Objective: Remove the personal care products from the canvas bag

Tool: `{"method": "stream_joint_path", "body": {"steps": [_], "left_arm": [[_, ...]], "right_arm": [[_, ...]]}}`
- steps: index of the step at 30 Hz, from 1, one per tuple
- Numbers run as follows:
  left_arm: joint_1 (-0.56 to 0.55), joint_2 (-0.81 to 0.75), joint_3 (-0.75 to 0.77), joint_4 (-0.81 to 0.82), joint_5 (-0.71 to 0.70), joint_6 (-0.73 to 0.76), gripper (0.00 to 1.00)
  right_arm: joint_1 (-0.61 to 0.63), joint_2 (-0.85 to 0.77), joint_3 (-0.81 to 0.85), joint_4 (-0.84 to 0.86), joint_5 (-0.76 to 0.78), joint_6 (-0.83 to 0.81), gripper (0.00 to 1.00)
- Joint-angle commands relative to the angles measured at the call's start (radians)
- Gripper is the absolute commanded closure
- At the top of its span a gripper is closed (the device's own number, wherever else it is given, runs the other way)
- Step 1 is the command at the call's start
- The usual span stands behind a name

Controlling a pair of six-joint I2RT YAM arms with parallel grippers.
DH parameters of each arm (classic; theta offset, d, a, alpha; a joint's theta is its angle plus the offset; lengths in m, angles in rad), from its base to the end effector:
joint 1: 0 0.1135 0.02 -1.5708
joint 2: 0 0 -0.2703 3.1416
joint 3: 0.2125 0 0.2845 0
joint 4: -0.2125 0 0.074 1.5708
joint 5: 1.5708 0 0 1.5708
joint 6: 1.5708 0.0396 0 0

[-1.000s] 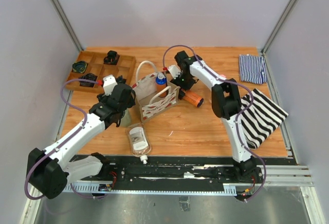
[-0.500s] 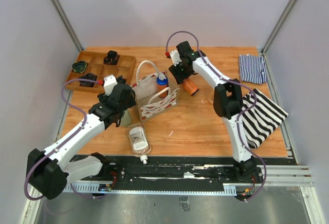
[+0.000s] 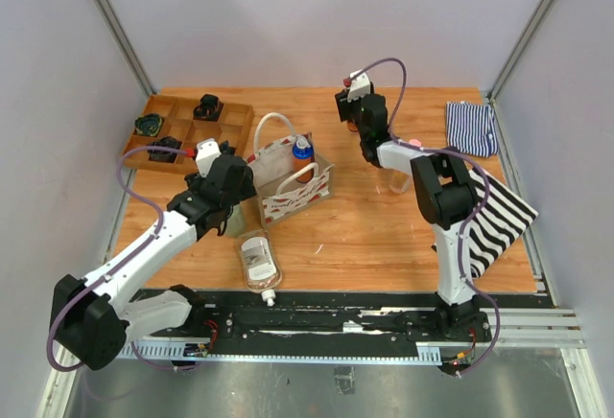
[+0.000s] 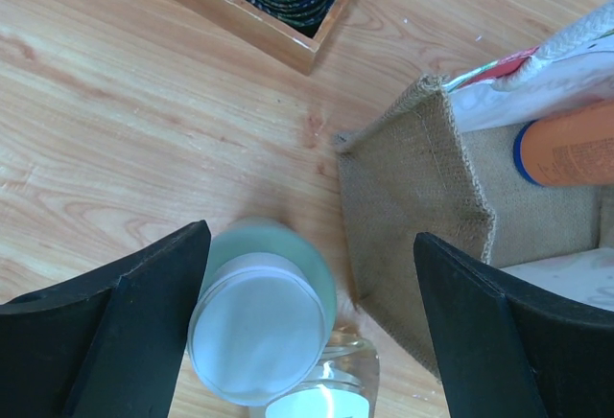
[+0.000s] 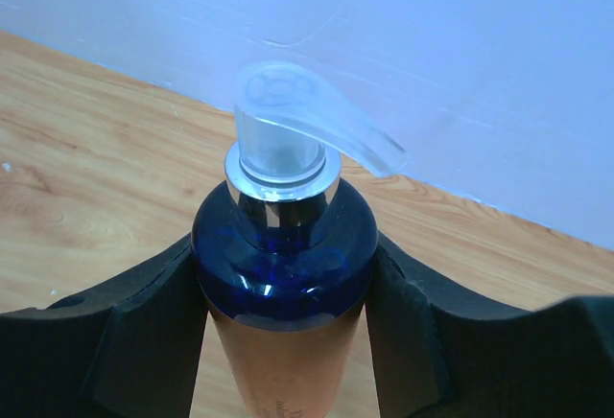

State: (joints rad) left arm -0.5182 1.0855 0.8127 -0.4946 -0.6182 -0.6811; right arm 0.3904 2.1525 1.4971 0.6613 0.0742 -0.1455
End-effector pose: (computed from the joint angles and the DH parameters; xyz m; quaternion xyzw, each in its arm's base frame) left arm 0.2324 -0.1061 0.2617 -0.1899 0.8642 0.0209 0.4655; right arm 0.4996 0.2024 0.2181 -0.1612 0.6864 0.0606 0.7066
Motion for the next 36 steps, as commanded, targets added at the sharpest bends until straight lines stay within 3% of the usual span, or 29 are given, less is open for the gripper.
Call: {"method": "stream_joint_path", "body": {"steps": [1,5,14,18,20,23,29,32,34,36], "left_arm": [[0.006,0.036,-0.006,0.052,0.026,0.002,0.09],[0.006,0.059,-0.001,0.063,0.050,0.003,0.09],[0.006,0.055,-0.012,0.072,0.067,0.013,0.09],[0.006,0.045,-0.013,0.067,0.064,0.015,0.09],[0.005,0.041,-0.013,0.065,0.064,0.015,0.09],[0.006,0.038,-0.013,0.060,0.064,0.017,0.09],[0.006,0.023,-0.008,0.054,0.067,0.015,0.09],[0.006,0.010,-0.001,0.044,0.061,0.014,0.09],[0.006,-0.010,0.005,0.034,0.054,0.014,0.09],[0.006,-0.040,0.020,0.018,0.041,0.016,0.10]], "right_arm": [[0.018,0.088,-0.017,0.519,0.040,0.033,0.99],[0.018,0.144,-0.033,0.679,-0.001,0.005,0.99],[0.013,0.151,-0.079,0.695,0.080,0.048,0.99],[0.009,0.125,-0.081,0.635,0.083,0.051,0.64],[0.007,0.106,-0.069,0.567,0.089,0.055,0.27],[0.007,0.096,-0.066,0.554,0.103,0.034,0.00],[0.013,0.046,-0.082,0.575,0.084,-0.033,0.01],[0.048,-0.057,-0.107,0.579,0.062,-0.126,0.01],[0.083,-0.151,-0.072,0.404,0.084,-0.159,0.02],[0.105,-0.245,0.049,0.034,0.094,-0.135,0.02]]}}
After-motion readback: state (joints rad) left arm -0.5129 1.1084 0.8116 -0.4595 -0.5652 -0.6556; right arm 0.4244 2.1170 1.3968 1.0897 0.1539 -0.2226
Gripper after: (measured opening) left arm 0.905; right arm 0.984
